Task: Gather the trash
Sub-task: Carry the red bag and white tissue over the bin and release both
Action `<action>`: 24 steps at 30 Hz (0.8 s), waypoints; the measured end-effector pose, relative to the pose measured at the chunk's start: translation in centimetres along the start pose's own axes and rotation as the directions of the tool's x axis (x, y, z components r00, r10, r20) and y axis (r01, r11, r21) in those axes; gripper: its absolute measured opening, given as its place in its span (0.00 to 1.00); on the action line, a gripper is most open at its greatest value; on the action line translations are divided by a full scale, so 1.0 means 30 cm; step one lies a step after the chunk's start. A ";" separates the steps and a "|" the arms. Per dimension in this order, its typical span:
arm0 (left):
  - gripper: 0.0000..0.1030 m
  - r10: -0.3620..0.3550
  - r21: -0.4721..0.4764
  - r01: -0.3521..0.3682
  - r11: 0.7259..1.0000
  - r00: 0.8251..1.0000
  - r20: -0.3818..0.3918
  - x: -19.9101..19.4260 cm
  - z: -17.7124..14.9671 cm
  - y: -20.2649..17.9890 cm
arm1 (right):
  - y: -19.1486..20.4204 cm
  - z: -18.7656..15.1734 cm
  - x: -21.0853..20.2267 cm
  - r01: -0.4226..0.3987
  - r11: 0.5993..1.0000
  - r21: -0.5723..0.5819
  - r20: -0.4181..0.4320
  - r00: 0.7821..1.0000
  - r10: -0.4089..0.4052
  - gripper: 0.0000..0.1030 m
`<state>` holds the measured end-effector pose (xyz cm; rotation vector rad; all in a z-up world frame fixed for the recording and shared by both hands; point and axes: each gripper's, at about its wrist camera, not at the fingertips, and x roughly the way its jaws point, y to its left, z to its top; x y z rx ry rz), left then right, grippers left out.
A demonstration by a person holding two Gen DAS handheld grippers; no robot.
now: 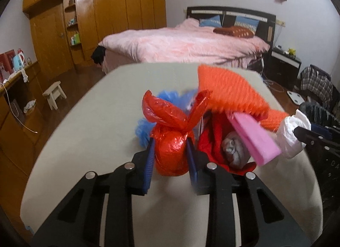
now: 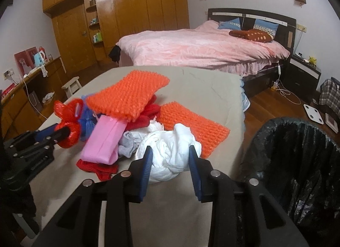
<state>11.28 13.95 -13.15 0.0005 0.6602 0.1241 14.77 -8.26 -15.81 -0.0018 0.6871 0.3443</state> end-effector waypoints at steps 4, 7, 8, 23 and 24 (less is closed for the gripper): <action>0.27 -0.018 -0.006 0.019 1.000 0.999 0.041 -0.072 0.036 -0.012 | -0.012 0.014 -0.052 0.004 1.000 0.010 0.032 0.999 -0.005 0.33; 0.27 -0.051 0.011 0.051 0.999 0.996 0.073 -0.123 0.068 -0.058 | -0.025 0.024 -0.098 0.014 1.000 0.014 0.060 0.998 -0.014 0.33; 0.27 -0.062 0.015 0.061 0.998 0.995 0.081 -0.134 0.074 -0.073 | -0.032 0.027 -0.109 0.016 1.000 0.017 0.068 0.998 -0.017 0.33; 0.27 -0.311 0.167 0.294 0.941 0.946 0.088 -0.183 0.113 -0.469 | -0.321 -0.035 -0.327 0.192 0.970 0.150 0.107 0.972 -0.209 0.33; 0.27 -0.330 0.180 0.311 0.933 0.940 0.085 -0.183 0.116 -0.508 | -0.339 -0.041 -0.336 0.204 0.966 0.156 0.106 0.969 -0.222 0.33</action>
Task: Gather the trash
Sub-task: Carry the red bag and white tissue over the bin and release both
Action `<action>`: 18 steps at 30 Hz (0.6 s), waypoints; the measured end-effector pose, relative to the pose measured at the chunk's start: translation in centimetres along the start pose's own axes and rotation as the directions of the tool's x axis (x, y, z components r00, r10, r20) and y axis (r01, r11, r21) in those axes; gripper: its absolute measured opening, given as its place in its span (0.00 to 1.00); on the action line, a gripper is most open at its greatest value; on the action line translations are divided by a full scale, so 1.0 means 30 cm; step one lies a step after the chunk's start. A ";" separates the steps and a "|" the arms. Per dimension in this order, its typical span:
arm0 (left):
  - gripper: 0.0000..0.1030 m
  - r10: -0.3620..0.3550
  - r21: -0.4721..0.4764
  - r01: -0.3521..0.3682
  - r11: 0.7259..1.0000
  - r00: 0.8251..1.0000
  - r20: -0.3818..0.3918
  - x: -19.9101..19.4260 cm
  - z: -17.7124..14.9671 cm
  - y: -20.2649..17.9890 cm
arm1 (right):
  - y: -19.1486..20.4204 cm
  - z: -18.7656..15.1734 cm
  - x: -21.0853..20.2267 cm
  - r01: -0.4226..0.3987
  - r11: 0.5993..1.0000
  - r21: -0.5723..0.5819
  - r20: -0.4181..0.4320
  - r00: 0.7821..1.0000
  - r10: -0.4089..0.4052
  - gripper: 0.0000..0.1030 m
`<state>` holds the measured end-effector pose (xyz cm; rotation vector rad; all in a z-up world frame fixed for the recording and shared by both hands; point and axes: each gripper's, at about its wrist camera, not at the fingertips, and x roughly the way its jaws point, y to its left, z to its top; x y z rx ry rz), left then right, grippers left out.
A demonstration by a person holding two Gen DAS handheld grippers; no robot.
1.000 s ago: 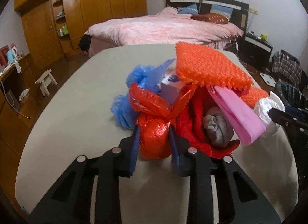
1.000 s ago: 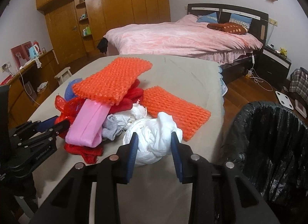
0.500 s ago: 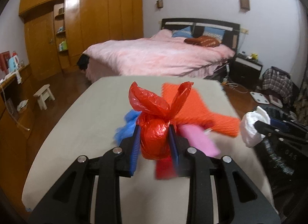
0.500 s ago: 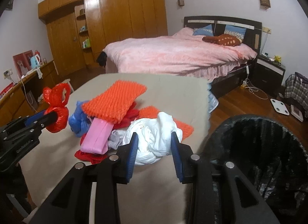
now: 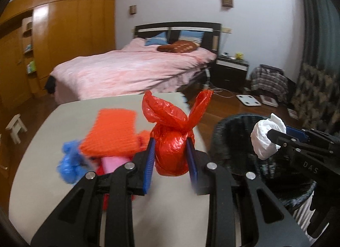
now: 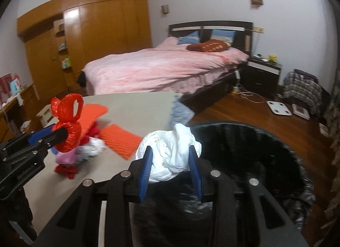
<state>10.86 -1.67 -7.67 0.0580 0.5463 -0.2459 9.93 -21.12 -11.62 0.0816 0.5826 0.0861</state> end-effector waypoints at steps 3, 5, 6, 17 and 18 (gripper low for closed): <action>0.27 -0.042 0.021 0.042 0.999 0.999 0.000 0.027 0.007 -0.069 | -0.079 -0.008 -0.019 0.051 0.998 0.026 0.004 0.999 -0.051 0.33; 0.27 -0.078 0.035 0.078 0.996 0.997 -0.001 0.050 0.017 -0.128 | -0.122 -0.013 -0.028 0.078 0.996 0.043 0.005 0.997 -0.079 0.33; 0.27 -0.090 0.039 0.090 0.995 0.996 -0.003 0.058 0.018 -0.144 | -0.146 -0.015 -0.033 0.094 0.994 0.052 0.006 0.995 -0.095 0.33; 0.34 -0.251 0.078 0.255 0.964 0.966 -0.057 0.179 0.033 -0.361 | -0.302 -0.051 -0.061 0.209 0.972 0.104 -0.004 0.978 -0.209 0.43; 0.41 -0.257 0.078 0.262 0.962 0.964 -0.064 0.188 0.030 -0.364 | -0.310 -0.053 -0.058 0.216 0.971 0.106 -0.008 0.976 -0.216 0.46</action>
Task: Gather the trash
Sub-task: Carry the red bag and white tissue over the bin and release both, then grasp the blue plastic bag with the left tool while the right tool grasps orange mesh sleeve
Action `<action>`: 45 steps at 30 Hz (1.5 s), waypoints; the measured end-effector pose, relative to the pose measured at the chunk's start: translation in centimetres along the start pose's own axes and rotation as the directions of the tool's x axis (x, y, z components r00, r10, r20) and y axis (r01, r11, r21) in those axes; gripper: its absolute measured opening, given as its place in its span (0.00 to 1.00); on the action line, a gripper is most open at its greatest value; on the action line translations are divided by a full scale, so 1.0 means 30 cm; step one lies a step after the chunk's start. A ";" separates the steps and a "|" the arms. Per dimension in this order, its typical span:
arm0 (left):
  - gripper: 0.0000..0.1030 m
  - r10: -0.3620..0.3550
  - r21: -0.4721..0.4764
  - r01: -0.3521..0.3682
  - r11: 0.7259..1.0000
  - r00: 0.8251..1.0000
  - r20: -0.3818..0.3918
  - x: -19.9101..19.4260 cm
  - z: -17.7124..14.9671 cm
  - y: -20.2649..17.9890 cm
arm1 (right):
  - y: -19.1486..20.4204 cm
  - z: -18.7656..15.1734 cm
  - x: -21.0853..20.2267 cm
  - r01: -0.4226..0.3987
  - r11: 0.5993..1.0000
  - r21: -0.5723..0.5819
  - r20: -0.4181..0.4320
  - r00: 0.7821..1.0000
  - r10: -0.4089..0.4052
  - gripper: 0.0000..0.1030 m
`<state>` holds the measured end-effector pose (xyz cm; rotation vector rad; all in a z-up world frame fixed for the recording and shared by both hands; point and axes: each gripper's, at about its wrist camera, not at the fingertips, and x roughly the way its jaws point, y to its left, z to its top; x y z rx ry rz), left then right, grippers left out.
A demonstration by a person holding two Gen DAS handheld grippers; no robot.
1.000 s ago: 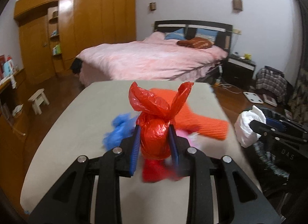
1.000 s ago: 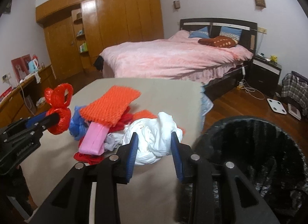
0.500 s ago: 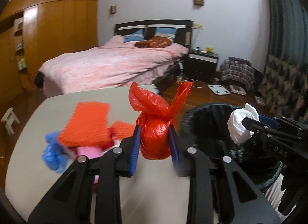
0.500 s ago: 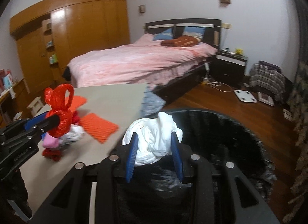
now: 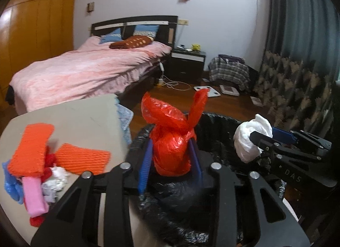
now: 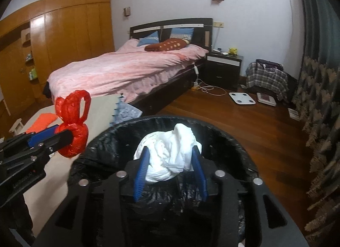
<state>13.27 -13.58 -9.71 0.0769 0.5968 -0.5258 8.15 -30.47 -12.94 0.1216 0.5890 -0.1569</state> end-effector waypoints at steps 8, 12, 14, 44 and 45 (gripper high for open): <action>0.66 0.053 -0.048 -0.053 0.997 0.999 0.009 -0.048 -0.031 0.096 | 0.018 -0.001 -0.023 0.029 1.000 0.000 0.042 0.999 -0.029 0.92; 0.76 0.145 -0.065 -0.142 0.988 0.989 0.038 -0.122 -0.038 0.187 | 0.062 0.015 -0.026 -0.006 1.000 -0.002 0.054 0.999 0.006 0.94; 0.78 0.189 -0.078 -0.185 0.980 0.981 0.049 -0.162 -0.041 0.233 | 0.097 0.022 -0.022 -0.029 1.000 -0.009 0.052 0.998 0.029 0.94; 0.73 0.563 -0.220 -0.581 0.784 0.814 -0.143 -0.327 -0.239 0.922 | 0.767 -0.011 0.181 -0.374 0.906 -0.200 -0.072 0.927 0.367 0.91; 0.72 0.556 -0.225 -0.577 0.785 0.817 -0.154 -0.314 -0.240 0.935 | 0.769 -0.013 0.181 -0.373 0.905 -0.203 -0.073 0.928 0.366 0.91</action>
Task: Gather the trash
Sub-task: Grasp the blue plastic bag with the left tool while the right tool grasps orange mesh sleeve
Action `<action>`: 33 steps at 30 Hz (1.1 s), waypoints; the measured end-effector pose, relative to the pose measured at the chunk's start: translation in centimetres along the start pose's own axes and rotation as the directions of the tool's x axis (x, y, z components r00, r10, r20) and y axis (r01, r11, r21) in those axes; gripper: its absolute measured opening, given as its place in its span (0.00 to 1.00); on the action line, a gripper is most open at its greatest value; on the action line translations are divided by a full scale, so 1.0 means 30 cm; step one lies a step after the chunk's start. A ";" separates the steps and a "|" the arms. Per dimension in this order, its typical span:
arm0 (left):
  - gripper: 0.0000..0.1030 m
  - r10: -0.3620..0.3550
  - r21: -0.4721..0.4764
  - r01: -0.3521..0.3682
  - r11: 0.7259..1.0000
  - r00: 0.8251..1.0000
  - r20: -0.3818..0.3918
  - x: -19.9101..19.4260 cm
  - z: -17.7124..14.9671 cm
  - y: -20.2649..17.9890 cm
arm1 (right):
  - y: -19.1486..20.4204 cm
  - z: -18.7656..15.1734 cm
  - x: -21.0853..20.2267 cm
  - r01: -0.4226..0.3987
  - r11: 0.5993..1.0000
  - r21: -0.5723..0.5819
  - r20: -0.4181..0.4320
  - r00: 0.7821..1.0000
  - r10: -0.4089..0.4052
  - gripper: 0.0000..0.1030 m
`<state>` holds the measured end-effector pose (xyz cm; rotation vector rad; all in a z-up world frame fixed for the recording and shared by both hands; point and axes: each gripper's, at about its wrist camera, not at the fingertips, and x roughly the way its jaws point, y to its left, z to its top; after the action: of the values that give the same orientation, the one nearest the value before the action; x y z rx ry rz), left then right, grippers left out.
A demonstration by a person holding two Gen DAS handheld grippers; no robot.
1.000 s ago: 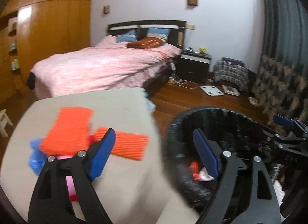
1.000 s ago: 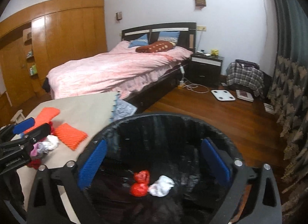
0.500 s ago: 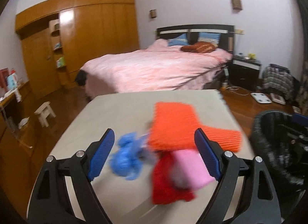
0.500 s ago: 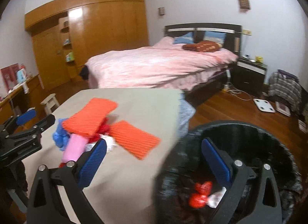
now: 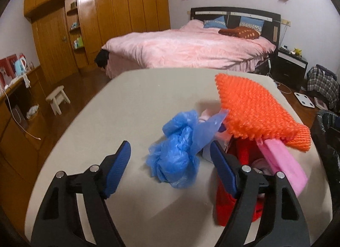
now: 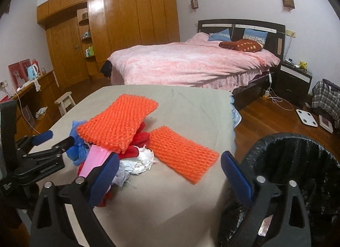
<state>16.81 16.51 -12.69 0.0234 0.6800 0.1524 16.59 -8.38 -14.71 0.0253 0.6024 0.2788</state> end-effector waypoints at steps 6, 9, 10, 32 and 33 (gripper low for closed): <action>0.57 -0.032 0.004 0.033 0.999 0.998 -0.055 0.074 -0.027 -0.004 | 0.001 0.005 0.013 0.004 1.000 -0.008 -0.012 1.000 -0.004 0.91; 0.35 -0.066 -0.001 0.066 0.998 0.993 -0.100 0.114 -0.043 -0.004 | 0.007 0.014 0.016 -0.001 1.000 -0.012 -0.013 1.000 0.000 0.91; 0.33 -0.077 -0.005 0.077 0.997 0.991 -0.106 0.121 -0.044 0.000 | 0.012 0.017 0.016 -0.002 1.000 -0.015 -0.011 1.000 0.002 0.91; 0.28 -0.018 -0.060 0.018 0.998 1.000 0.010 -0.008 0.074 0.086 | 0.210 0.128 0.173 -0.093 0.993 -0.066 -0.042 0.995 0.090 0.70; 0.28 -0.018 -0.062 0.018 0.998 1.000 0.007 -0.005 0.073 0.087 | 0.212 0.125 0.184 -0.095 0.993 -0.065 -0.052 0.994 0.092 0.68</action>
<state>17.72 19.14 -10.69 -0.0414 0.6685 0.1559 21.45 -0.57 -14.00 -0.0184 0.6406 0.3912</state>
